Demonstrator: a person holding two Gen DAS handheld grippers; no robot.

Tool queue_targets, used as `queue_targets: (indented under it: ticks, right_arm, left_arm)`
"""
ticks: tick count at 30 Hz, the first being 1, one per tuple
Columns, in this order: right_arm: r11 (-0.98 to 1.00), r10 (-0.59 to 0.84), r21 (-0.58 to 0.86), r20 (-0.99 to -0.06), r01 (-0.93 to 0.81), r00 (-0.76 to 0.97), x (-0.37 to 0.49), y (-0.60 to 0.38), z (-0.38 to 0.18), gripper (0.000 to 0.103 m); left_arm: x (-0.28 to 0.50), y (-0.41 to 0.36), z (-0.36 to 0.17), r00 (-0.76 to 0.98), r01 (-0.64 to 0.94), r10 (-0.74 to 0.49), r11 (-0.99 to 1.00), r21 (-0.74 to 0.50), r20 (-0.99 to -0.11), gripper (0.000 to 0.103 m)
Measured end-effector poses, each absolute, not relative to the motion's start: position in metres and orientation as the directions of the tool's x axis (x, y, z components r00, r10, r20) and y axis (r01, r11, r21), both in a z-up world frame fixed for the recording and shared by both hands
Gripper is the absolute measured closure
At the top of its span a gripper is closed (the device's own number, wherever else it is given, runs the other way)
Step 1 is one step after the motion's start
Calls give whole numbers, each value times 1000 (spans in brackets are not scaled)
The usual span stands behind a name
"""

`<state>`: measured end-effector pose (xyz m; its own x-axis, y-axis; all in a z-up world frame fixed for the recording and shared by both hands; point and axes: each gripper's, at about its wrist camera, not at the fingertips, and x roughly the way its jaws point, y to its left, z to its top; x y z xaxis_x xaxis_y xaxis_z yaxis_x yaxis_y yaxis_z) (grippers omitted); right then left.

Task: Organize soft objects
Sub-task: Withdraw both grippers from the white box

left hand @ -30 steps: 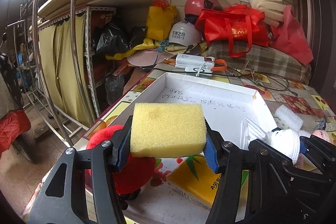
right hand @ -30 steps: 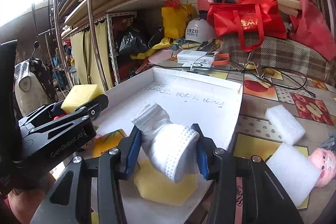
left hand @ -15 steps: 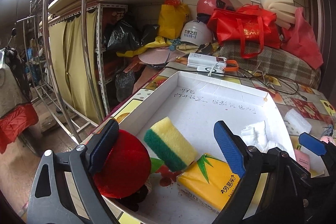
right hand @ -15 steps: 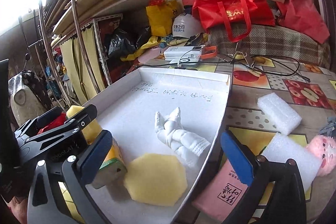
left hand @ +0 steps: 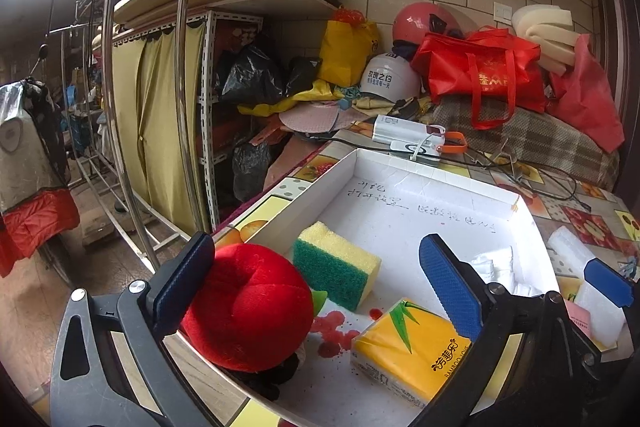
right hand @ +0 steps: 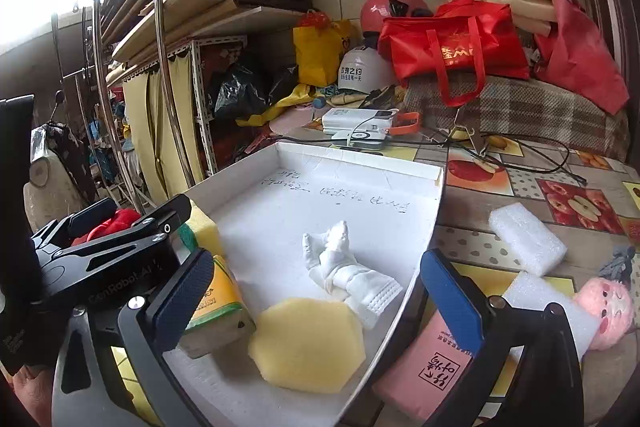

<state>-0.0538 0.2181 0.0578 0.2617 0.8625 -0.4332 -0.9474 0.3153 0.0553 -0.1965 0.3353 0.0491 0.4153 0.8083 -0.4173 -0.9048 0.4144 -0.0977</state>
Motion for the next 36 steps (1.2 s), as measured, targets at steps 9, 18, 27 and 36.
queue_targets:
  ticks: [9, 18, 27, 36]
  right_arm:
    - [307, 891, -26, -344, -951, 297, -72, 206, 66, 0]
    - [296, 904, -33, -314, -955, 291, -76, 191, 65, 0]
    - [295, 909, -31, -298, -955, 291, -78, 168, 65, 0]
    - [262, 915, -30, -310, -965, 258, -74, 139, 63, 0]
  left_arm:
    - [-203, 327, 52, 399, -915, 841, 390, -100, -367, 0]
    - [-206, 314, 56, 389, -920, 871, 384, -80, -300, 0]
    - [-206, 301, 55, 412, -909, 858, 410, -76, -306, 0]
    - [-194, 271, 53, 485, -865, 810, 501, -42, -328, 0]
